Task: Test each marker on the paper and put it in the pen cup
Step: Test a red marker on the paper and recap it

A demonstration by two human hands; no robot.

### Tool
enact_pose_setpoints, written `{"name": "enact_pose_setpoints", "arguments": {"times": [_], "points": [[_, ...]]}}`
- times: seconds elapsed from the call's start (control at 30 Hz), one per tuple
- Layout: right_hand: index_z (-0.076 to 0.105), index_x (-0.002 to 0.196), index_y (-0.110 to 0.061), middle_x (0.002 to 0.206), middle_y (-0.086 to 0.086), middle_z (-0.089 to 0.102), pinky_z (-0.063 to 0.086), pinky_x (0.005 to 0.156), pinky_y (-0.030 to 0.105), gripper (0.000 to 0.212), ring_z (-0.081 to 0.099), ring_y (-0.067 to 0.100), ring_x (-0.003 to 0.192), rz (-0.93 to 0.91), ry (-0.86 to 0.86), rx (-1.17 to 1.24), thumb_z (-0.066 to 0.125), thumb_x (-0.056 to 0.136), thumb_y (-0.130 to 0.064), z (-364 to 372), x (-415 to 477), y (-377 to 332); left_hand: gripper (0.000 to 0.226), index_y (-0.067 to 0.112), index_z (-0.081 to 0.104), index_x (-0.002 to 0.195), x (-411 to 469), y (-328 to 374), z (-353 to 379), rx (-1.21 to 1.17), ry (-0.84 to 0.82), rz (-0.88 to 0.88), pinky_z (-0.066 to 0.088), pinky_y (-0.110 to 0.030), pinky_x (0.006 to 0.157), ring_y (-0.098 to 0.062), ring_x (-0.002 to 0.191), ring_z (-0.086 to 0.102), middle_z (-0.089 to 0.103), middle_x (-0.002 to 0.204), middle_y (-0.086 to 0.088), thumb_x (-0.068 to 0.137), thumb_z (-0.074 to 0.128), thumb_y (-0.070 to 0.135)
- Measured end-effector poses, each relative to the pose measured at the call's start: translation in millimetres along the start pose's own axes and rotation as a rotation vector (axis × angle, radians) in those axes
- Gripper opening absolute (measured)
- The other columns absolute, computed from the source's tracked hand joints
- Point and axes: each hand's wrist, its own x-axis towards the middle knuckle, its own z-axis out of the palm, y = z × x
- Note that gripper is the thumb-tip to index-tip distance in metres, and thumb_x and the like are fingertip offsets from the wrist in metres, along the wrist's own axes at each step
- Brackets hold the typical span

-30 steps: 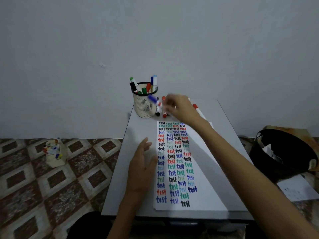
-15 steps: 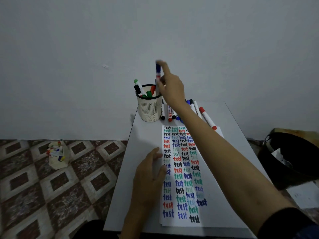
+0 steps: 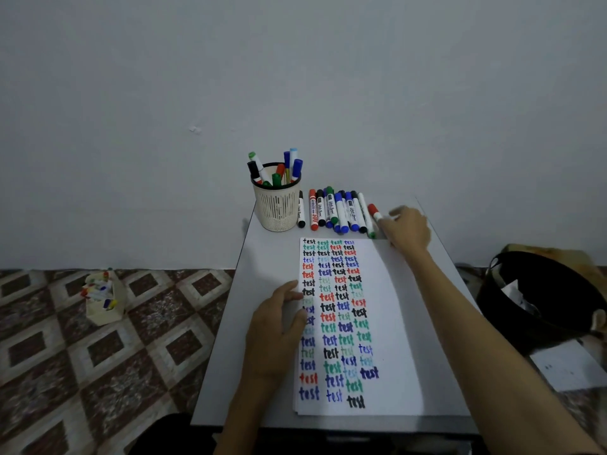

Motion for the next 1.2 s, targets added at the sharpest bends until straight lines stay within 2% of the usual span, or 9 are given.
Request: {"name": "enact_pose_setpoints", "arguments": {"times": [0.07,0.13,0.27,0.43,0.63,0.73,0.87,1.03,1.2], "points": [[0.071,0.095,-0.011,0.082,0.004,0.066,0.051,0.067,0.031,0.025,0.061,0.02,0.076,-0.014,-0.058,-0.025,0.072,0.078,-0.03,-4,-8,16,0.049,0.035,0.049,0.122,0,0,0,0.007,0.0,0.005,0.053,-0.043,0.086,-0.01,0.102,0.06,0.06,0.109,0.019,0.076,0.047,0.051],[0.07,0.091,-0.009,0.081,0.003,0.064,0.047,0.058,0.027,0.022,0.059,0.019,0.073,-0.034,0.037,0.048,0.072,0.078,-0.027,-10,-18,22,0.05,0.031,0.051,0.121,0,0,0,0.016,0.001,0.016,0.052,-0.043,0.086,-0.008,0.102,0.06,0.061,0.108,0.018,0.076,0.047,0.052],[0.067,0.099,-0.006,0.087,0.01,0.064,0.038,0.054,0.021,0.018,0.052,0.012,0.066,-0.034,0.22,0.514,0.07,0.084,-0.016,-34,-38,14,0.049,0.029,0.051,0.121,-1,1,0,0.037,-0.001,0.039,0.052,-0.043,0.087,-0.007,0.104,0.058,0.06,0.109,0.016,0.078,0.047,0.05],[0.061,0.099,0.003,0.088,0.014,0.068,0.054,0.055,0.028,0.018,0.065,0.022,0.072,-0.079,-0.087,1.093,0.067,0.087,-0.009,-71,-98,-6,0.04,0.036,0.046,0.122,-3,4,0,0.052,0.006,0.081,0.05,-0.041,0.091,-0.004,0.112,0.052,0.051,0.12,0.019,0.084,0.053,0.043],[0.054,0.095,0.001,0.086,0.017,0.068,0.057,0.056,0.024,0.004,0.068,0.026,0.071,-0.109,-0.446,1.106,0.053,0.092,0.0,-72,-195,-15,0.064,0.037,0.032,0.135,-10,21,-2,0.095,-0.107,0.213,0.04,-0.019,0.093,0.004,0.116,0.045,0.042,0.13,0.02,0.079,0.05,0.063],[0.055,0.098,0.005,0.086,0.016,0.068,0.055,0.055,0.026,0.013,0.067,0.024,0.071,-0.124,-0.553,1.105,0.06,0.089,-0.001,-62,-217,-18,0.042,0.032,0.042,0.128,-19,24,-1,0.141,-0.221,0.285,0.053,-0.023,0.08,0.0,0.097,0.06,0.058,0.115,0.013,0.09,0.041,0.052],[0.062,0.089,0.011,0.071,0.016,0.066,0.05,0.047,0.025,0.02,0.061,0.022,0.058,-0.161,-0.609,1.032,0.073,0.08,-0.003,-65,-220,-22,0.024,0.025,0.049,0.106,-24,28,-2,0.163,-0.277,0.303,0.053,-0.016,0.066,0.001,0.078,0.064,0.062,0.091,0.01,0.093,0.034,0.04],[0.067,0.086,0.009,0.067,0.018,0.067,0.051,0.049,0.023,0.012,0.06,0.019,0.051,-0.139,-0.644,1.062,0.071,0.082,-0.001,-68,-218,-23,0.023,0.02,0.049,0.105,-29,35,-4,0.107,-0.298,0.333,0.045,-0.008,0.054,0.006,0.067,0.063,0.058,0.069,0.013,0.094,0.035,0.035],[0.065,0.087,0.015,0.065,0.018,0.064,0.048,0.048,0.022,0.018,0.057,0.017,0.049,-0.124,-0.635,1.09,0.072,0.081,-0.001,-62,-218,-22,0.028,0.014,0.054,0.104,-27,36,-4,0.063,-0.303,0.337,0.043,-0.008,0.053,0.002,0.061,0.062,0.059,0.064,0.011,0.094,0.036,0.033]]}}
